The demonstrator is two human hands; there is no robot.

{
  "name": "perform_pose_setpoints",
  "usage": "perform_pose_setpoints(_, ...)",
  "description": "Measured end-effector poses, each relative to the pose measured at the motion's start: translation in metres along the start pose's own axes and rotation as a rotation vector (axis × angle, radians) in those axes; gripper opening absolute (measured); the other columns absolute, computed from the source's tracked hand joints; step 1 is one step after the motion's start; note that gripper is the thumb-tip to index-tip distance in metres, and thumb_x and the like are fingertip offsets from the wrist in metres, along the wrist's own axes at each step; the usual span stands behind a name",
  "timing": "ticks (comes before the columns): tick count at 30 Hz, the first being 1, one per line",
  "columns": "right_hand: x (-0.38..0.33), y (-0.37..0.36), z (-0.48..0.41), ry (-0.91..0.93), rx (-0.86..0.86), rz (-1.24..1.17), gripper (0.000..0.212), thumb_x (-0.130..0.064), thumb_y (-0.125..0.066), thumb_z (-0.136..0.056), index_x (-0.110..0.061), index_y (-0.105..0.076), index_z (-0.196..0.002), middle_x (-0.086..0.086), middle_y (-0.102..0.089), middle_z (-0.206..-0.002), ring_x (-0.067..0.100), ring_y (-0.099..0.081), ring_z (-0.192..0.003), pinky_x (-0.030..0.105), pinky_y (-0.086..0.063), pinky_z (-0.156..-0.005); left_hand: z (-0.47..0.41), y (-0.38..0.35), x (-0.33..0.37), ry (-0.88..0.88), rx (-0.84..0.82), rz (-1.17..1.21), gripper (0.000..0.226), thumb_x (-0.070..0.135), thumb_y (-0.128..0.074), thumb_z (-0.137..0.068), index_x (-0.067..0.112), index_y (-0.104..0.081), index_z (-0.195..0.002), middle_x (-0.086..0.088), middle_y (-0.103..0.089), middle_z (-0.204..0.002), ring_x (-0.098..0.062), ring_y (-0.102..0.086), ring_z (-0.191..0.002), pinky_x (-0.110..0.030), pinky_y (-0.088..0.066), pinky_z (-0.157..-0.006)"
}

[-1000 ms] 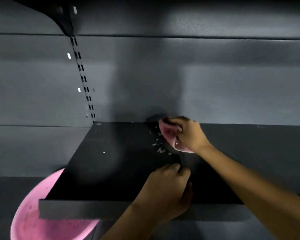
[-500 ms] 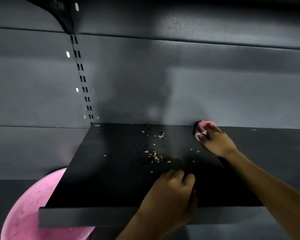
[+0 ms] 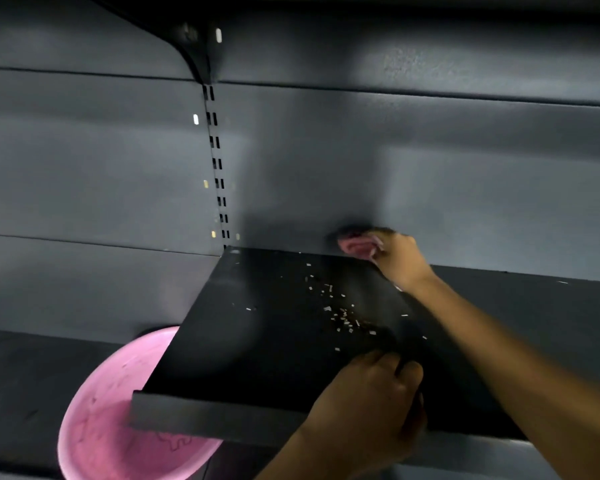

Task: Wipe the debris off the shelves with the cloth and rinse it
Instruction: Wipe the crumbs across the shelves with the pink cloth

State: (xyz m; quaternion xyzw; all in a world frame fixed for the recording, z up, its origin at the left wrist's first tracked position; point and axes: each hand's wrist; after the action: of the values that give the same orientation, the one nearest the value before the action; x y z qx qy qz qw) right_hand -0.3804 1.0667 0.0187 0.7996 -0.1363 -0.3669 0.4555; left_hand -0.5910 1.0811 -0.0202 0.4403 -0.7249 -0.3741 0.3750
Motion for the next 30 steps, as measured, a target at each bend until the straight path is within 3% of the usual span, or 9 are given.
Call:
perform_pose_setpoints(5, -0.004, -0.034, 0.007, 0.052, -0.105, 0.03, 0.045, 0.006, -0.051, -0.082, -0.011, -0.059, -0.122, 0.008, -0.058, -0.132, 0.024, -0.052, -0.124, 0.025, -0.034, -0.108, -0.001, -0.001, -0.002, -0.017, -0.027, 0.005, 0.019, 0.029, -0.061, -0.077, 0.012, -0.056, -0.083, -0.006, -0.058, -0.073, -0.022, -0.057, -0.066, -0.024, -0.05, -0.061)
perform_pose_setpoints(8, -0.048, -0.05, -0.003, 0.118, -0.237, 0.005, 0.049, 0.001, -0.048, -0.086, -0.013, -0.047, -0.133, 0.007, -0.05, -0.14, 0.024, -0.047, -0.129, 0.029, -0.032, -0.11, -0.002, 0.0, -0.003, -0.012, 0.01, -0.013, 0.031, 0.025, -0.068, -0.081, 0.003, -0.063, -0.103, -0.015, -0.065, -0.093, -0.03, -0.061, -0.084, -0.034, -0.052, -0.078)
perform_pose_setpoints(13, -0.09, -0.061, -0.021, 0.155, -0.413, -0.064, 0.043, -0.008, -0.053, -0.088, -0.014, -0.05, -0.13, 0.013, -0.059, -0.13, 0.027, -0.057, -0.116, 0.032, -0.043, -0.096, 0.001, 0.007, -0.002, 0.132, 0.086, 0.075, 0.024, 0.021, -0.065, -0.079, 0.004, -0.064, -0.096, -0.015, -0.066, -0.086, -0.031, -0.063, -0.078, -0.03, -0.053, -0.07)
perform_pose_setpoints(15, -0.088, -0.04, -0.018, 0.083, -0.32, -0.241, 0.034, -0.016, -0.056, -0.088, -0.024, -0.06, -0.12, 0.005, -0.07, -0.113, 0.017, -0.066, -0.101, 0.03, -0.051, -0.09, 0.001, 0.008, -0.002, 0.119, 0.093, 0.076, 0.019, 0.02, -0.065, -0.08, 0.005, -0.062, -0.091, -0.015, -0.064, -0.082, -0.031, -0.062, -0.075, -0.03, -0.053, -0.067)
perform_pose_setpoints(17, -0.075, -0.008, -0.001, 0.012, -0.196, -0.453, 0.028, -0.016, -0.055, -0.088, -0.038, -0.065, -0.104, -0.013, -0.072, -0.09, -0.006, -0.067, -0.077, 0.013, -0.053, -0.071, 0.001, 0.009, -0.003, 0.092, 0.068, 0.089, 0.014, 0.019, -0.067, -0.08, 0.007, -0.06, -0.083, -0.013, -0.062, -0.078, -0.029, -0.06, -0.071, -0.028, -0.051, -0.063)
perform_pose_setpoints(20, -0.039, 0.038, 0.039, -0.109, -0.103, -0.639, 0.029, -0.009, -0.053, -0.09, -0.029, -0.067, -0.104, -0.006, -0.069, -0.093, -0.002, -0.067, -0.073, 0.005, -0.048, -0.059, 0.001, 0.009, -0.004, 0.15, 0.088, 0.132, 0.012, 0.019, -0.06, -0.085, 0.009, -0.054, -0.08, -0.012, -0.06, -0.081, -0.028, -0.058, -0.074, -0.028, -0.047, -0.062)
perform_pose_setpoints(23, 0.007, 0.06, 0.08, -0.246, -0.008, -0.242, 0.037, -0.006, -0.049, -0.09, -0.023, -0.06, -0.121, -0.007, -0.062, -0.12, 0.007, -0.057, -0.113, 0.009, -0.042, -0.083, 0.001, 0.006, -0.001, 0.144, 0.103, 0.096, 0.015, 0.027, -0.045, -0.082, 0.016, -0.049, -0.073, -0.006, -0.058, -0.071, -0.023, -0.058, -0.064, -0.022, -0.044, -0.054)
perform_pose_setpoints(27, 0.023, 0.046, 0.109, -0.289, -0.057, 0.014, 0.05, -0.004, -0.052, -0.087, -0.017, -0.044, -0.135, 0.003, -0.042, -0.145, 0.02, -0.037, -0.135, 0.023, -0.029, -0.104, 0.0, 0.002, 0.001, 0.148, 0.132, 0.077, 0.015, 0.029, -0.04, -0.08, 0.019, -0.047, -0.071, -0.001, -0.055, -0.067, -0.019, -0.055, -0.06, -0.022, -0.042, -0.051)
perform_pose_setpoints(30, -0.009, 0.025, 0.106, -0.203, -0.152, 0.034, 0.049, -0.008, -0.05, -0.09, -0.017, -0.039, -0.138, 0.009, -0.042, -0.146, 0.029, -0.041, -0.133, 0.025, -0.029, -0.102, 0.0, 0.003, 0.001, 0.168, 0.16, 0.065, 0.015, 0.026, -0.041, -0.079, 0.017, -0.049, -0.07, -0.003, -0.055, -0.067, -0.021, -0.055, -0.059, -0.025, -0.043, -0.05)
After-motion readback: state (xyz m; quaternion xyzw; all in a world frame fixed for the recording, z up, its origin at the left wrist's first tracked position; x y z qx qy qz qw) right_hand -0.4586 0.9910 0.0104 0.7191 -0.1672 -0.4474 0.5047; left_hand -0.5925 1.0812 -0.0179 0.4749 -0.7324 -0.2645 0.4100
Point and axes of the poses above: each hand's wrist, its own z-axis away from the middle knuckle, its own y-axis out of the back of the hand, x = y × z
